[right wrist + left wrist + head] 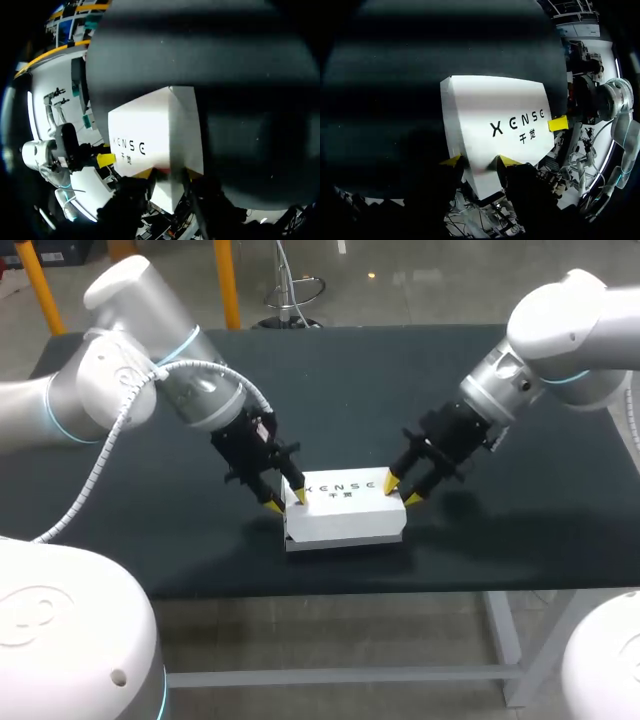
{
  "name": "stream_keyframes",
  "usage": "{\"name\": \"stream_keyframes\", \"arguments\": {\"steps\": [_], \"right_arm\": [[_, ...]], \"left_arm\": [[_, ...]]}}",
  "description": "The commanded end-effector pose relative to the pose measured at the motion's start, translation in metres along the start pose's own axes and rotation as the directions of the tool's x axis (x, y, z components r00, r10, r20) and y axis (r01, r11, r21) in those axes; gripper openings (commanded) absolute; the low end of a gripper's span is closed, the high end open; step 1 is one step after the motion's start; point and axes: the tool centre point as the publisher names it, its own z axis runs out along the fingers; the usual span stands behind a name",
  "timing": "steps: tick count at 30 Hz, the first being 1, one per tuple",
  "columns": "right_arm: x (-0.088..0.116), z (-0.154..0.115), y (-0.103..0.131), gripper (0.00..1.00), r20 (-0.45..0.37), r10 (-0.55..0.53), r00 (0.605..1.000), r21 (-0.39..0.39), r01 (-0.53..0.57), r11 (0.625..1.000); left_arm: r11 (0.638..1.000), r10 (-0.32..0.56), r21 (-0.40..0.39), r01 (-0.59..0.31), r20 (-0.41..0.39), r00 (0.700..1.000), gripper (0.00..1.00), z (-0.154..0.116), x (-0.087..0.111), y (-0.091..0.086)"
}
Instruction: Assemble the packaging by folding the flat box into shape, placing the metal phone stand inside, and closing the box properly
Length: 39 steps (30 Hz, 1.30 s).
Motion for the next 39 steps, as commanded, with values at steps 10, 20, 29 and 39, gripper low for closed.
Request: {"name": "stream_keyframes", "arguments": {"steps": [10, 20, 29, 39], "right_arm": [[0.013, -0.001, 0.004, 0.40, 0.009, 0.018, 1.000, 0.070, -0.018, 0.997], [0.015, -0.004, 0.004, 0.40, 0.011, 0.032, 0.999, 0.111, -0.033, 0.993], [0.014, -0.007, 0.005, 0.40, 0.006, 0.052, 0.999, 0.150, -0.052, 0.987], [0.015, -0.010, 0.005, 0.40, 0.004, 0.062, 0.998, 0.188, -0.062, 0.980]], "left_arm": [[0.999, -0.018, -0.048, 0.018, 0.008, 1.000, 0.47, -0.002, 0.011, -0.005], [0.994, -0.036, -0.107, 0.037, 0.010, 0.999, 0.47, -0.007, 0.015, -0.007], [0.987, -0.036, -0.159, 0.036, 0.007, 0.999, 0.46, -0.010, 0.017, -0.010], [0.980, -0.040, -0.196, 0.041, 0.008, 0.999, 0.47, -0.015, 0.021, -0.011]]}}
